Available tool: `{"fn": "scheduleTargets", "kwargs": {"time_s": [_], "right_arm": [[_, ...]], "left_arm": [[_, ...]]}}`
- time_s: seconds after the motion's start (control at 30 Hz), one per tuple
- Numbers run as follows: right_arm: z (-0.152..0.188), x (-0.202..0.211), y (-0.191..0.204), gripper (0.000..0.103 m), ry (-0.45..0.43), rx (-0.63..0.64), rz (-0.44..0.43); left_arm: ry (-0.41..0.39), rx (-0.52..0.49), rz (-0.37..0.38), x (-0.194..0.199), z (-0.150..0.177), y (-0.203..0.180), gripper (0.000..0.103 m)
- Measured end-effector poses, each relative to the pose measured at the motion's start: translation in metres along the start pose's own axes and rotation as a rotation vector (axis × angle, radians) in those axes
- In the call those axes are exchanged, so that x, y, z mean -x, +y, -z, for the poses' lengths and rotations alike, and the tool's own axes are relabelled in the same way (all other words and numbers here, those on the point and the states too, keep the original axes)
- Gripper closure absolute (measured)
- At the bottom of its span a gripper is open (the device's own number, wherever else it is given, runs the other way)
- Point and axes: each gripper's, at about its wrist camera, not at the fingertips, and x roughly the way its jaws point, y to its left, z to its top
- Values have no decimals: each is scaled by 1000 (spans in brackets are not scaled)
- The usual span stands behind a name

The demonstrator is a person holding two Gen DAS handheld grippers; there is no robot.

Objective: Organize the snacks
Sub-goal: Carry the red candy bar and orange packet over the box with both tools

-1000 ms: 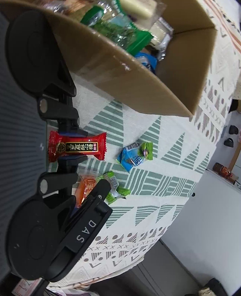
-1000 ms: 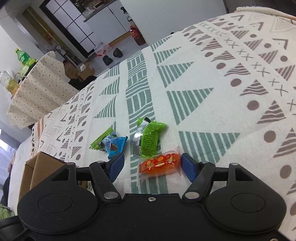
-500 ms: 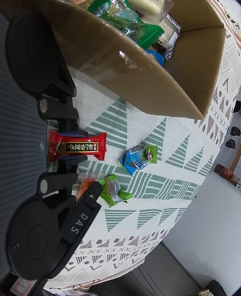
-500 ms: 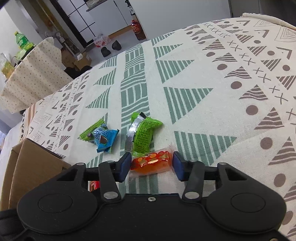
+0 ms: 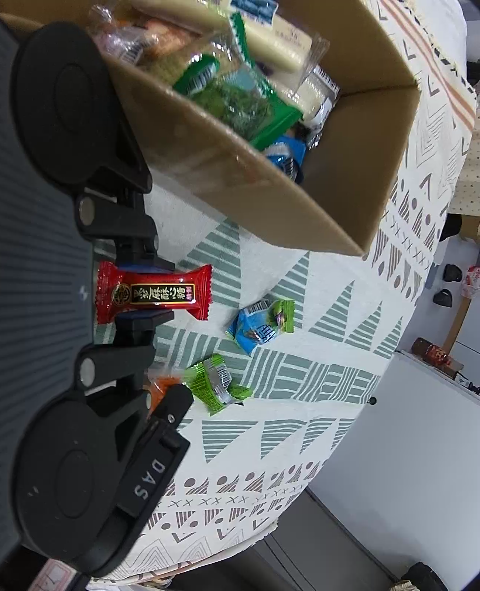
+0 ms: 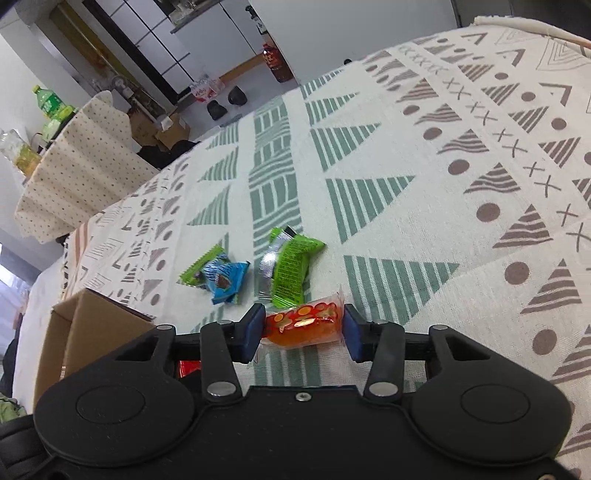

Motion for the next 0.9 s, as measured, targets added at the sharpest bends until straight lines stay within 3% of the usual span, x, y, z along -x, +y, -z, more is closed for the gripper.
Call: {"fn": "scheduleTargets", "kwargs": {"time_s": [0.9], "right_arm": [[-8, 63, 35, 59, -128, 40, -191]], "left_arm": [[-203, -36, -18, 91, -24, -1, 85]]}}
